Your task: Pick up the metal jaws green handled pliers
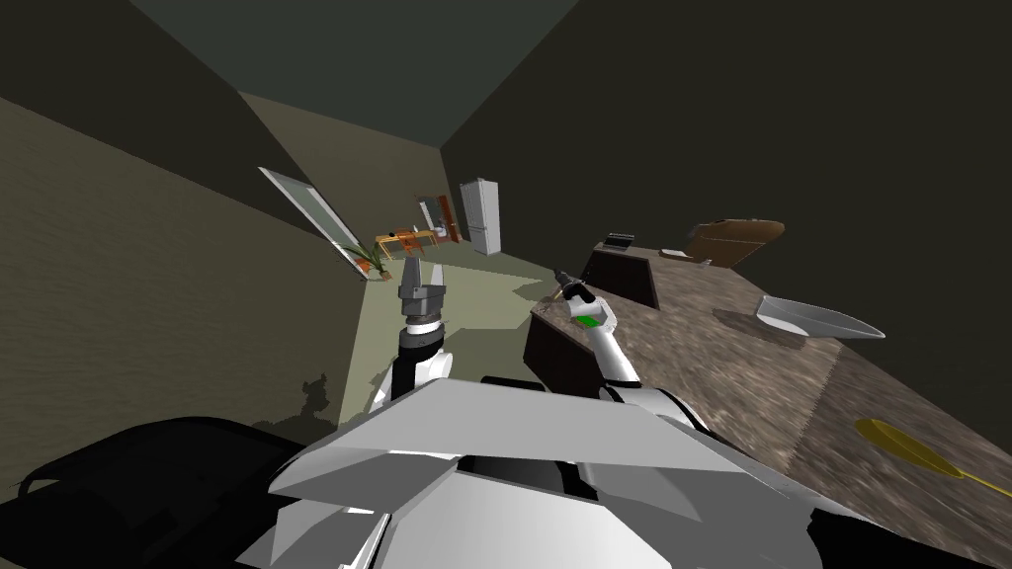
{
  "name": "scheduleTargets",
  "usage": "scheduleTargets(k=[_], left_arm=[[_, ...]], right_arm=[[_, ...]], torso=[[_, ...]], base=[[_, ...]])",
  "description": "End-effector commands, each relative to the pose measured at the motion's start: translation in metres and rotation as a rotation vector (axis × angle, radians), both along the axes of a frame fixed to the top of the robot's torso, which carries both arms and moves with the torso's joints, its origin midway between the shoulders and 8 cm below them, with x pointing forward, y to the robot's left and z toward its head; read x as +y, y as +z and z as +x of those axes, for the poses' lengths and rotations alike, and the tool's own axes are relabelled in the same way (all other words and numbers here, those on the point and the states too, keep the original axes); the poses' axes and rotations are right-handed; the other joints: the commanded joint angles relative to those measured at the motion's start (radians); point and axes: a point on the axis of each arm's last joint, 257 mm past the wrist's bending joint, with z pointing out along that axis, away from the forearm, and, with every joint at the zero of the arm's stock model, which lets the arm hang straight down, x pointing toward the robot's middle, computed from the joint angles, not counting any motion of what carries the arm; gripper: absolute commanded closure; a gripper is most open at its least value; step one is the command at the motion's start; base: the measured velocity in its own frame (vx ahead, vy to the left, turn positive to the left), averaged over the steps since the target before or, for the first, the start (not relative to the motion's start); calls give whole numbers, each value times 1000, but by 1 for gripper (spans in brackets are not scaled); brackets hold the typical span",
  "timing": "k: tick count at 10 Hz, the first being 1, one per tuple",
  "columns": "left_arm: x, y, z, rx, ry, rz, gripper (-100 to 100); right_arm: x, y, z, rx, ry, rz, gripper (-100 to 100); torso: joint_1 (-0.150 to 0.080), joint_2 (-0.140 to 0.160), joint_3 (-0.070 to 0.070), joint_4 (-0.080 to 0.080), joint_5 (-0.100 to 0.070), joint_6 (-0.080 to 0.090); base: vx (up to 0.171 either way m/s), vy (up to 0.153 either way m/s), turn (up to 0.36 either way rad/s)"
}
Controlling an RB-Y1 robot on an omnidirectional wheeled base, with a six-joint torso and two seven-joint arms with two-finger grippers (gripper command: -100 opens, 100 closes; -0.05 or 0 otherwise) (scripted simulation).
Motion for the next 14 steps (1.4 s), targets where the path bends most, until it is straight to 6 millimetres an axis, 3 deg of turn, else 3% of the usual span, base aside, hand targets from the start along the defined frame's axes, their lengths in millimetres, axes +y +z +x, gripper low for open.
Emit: scheduleTargets(k=[1,6,7,9,12,14], left_arm=[[0,0,0,0,0,0,0],[0,0,0,0,0,0,0],[0,0,0,0,0,0,0],[0,0,0,0,0,0,0],[0,0,0,0,0,0,0],[0,0,0,0,0,0,0]], right_arm=[[-3,-12,7,57,-11,-24,-100],[-11,-32,30,208,-28,-133,-100],[-15,-46,29,254,-37,-135,-100],[-18,-50,34,301,-41,-166,-100],[-28,-78,32,407,-56,-197,-100],[-33,-83,33,462,-60,-223,-100]], torso=[[0,0,0,0,0,0],[0,0,0,0,0,0],[0,0,0,0,0,0],[-1,0,0,0,0,0],[0,0,0,0,0,0],[-1,0,0,0,0,0]], base=[[-5,25,-6],[-2,31,-6],[3,27,-2],[3,21,0],[2,35,2],[7,25,3]])
